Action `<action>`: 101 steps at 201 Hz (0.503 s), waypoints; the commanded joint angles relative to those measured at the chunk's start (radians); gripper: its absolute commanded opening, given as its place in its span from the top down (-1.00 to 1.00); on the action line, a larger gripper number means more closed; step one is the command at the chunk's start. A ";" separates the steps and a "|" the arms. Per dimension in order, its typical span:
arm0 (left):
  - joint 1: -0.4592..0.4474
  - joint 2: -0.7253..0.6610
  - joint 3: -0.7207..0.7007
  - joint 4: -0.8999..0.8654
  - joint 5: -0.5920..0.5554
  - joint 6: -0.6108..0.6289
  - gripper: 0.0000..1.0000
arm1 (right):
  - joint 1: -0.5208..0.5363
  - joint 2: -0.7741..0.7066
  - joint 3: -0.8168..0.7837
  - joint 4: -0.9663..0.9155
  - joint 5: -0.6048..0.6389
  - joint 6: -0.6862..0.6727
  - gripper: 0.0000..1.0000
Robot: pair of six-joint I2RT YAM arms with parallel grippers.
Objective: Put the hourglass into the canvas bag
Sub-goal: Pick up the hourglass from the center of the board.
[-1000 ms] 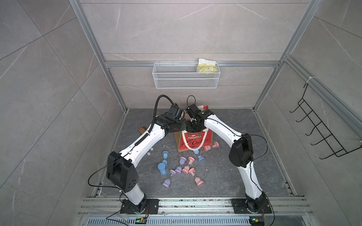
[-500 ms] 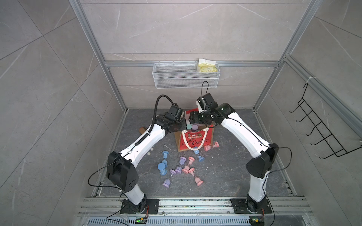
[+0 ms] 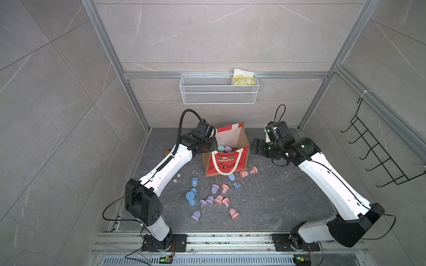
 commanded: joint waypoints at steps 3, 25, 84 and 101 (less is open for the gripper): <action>0.022 -0.034 0.058 0.031 -0.090 0.011 1.00 | -0.002 -0.047 -0.140 0.038 0.070 0.077 -0.72; 0.028 -0.050 0.024 0.023 -0.113 -0.018 1.00 | -0.003 -0.053 -0.247 0.055 0.106 0.120 -0.70; 0.030 -0.092 -0.053 0.066 -0.122 -0.051 1.00 | -0.029 0.103 -0.404 0.248 -0.023 0.297 -0.76; 0.029 -0.099 -0.062 0.068 -0.126 -0.059 1.00 | -0.028 0.143 -0.426 0.313 -0.005 0.373 -0.79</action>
